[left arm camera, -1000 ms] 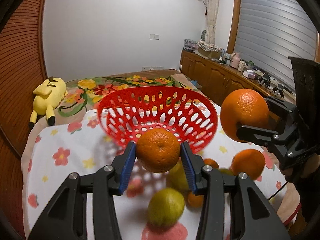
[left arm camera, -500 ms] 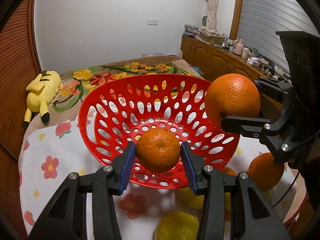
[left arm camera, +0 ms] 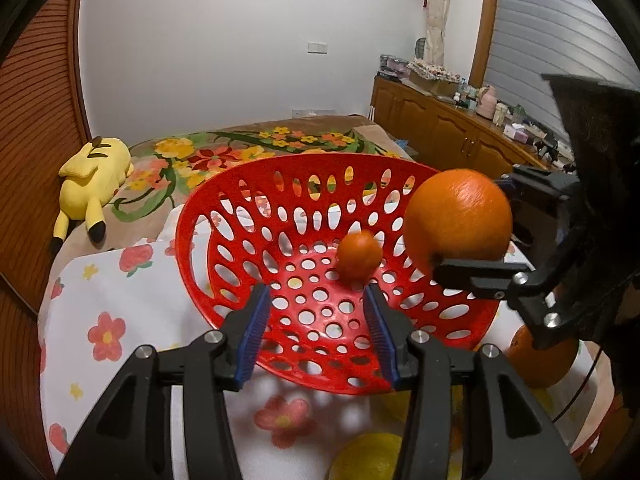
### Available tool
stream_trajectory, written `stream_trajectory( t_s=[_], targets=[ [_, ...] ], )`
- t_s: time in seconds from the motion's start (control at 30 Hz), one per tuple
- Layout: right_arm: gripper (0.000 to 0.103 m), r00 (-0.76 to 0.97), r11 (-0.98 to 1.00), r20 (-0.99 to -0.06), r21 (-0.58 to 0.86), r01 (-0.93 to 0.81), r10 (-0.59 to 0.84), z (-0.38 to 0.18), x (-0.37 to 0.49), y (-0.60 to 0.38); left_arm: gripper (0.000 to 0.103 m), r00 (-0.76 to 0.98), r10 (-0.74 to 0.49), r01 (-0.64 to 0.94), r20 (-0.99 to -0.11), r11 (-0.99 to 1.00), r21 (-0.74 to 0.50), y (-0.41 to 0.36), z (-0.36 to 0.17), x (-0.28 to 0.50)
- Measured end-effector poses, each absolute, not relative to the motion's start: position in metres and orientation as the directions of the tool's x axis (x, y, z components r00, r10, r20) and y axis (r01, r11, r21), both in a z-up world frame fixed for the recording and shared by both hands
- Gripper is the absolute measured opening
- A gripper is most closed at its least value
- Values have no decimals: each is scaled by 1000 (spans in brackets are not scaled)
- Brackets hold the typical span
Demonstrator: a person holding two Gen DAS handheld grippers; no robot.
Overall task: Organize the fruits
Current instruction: 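Lift the tangerine and large orange and carry both over the red basket, then open the left tool and right tool to drop both fruits into the basket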
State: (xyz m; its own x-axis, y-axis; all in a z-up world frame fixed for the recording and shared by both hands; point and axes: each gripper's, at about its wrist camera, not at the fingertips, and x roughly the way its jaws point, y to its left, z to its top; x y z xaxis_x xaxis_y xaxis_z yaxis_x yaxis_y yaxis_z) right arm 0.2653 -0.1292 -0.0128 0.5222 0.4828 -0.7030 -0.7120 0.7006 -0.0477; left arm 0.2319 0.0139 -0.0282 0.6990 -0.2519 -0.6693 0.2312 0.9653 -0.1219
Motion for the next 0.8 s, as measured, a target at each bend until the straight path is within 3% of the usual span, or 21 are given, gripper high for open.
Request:
stream_trajectory(
  t_s=[0.8],
  targets=[
    [100, 365, 634, -855, -55, -771, 370, -48, 288, -91, 52, 725, -279, 236, -630, 960, -153, 36, -16, 215]
  ],
)
